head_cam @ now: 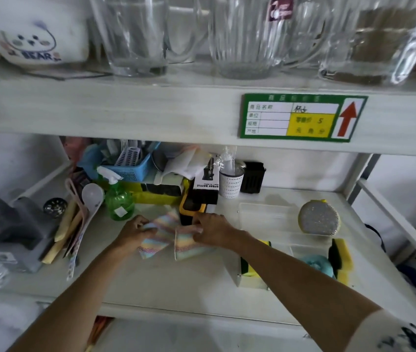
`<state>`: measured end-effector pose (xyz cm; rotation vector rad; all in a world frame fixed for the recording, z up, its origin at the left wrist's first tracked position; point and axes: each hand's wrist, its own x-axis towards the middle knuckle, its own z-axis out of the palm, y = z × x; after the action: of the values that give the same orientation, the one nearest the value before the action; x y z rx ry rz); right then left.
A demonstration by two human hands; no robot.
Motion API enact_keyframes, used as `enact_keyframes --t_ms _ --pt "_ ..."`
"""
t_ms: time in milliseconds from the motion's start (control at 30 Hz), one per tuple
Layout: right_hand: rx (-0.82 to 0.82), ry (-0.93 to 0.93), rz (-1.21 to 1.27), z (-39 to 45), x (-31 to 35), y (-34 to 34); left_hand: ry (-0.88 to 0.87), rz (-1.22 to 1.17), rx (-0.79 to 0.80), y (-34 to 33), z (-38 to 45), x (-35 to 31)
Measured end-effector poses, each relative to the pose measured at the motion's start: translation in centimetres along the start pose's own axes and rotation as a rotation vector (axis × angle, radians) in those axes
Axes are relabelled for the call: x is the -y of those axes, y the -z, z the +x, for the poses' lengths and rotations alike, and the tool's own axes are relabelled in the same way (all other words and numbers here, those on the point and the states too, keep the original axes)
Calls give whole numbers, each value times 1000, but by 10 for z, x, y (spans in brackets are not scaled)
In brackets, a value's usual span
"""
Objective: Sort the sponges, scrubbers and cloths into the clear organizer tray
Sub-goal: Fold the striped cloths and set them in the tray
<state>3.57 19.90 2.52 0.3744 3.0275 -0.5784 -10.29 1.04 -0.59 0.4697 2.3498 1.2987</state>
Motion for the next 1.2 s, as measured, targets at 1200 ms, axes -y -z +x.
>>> enact_keyframes --t_ms 1200 --pt "-370 -326 -23 -81 -158 70 -368 301 99 -212 23 -166"
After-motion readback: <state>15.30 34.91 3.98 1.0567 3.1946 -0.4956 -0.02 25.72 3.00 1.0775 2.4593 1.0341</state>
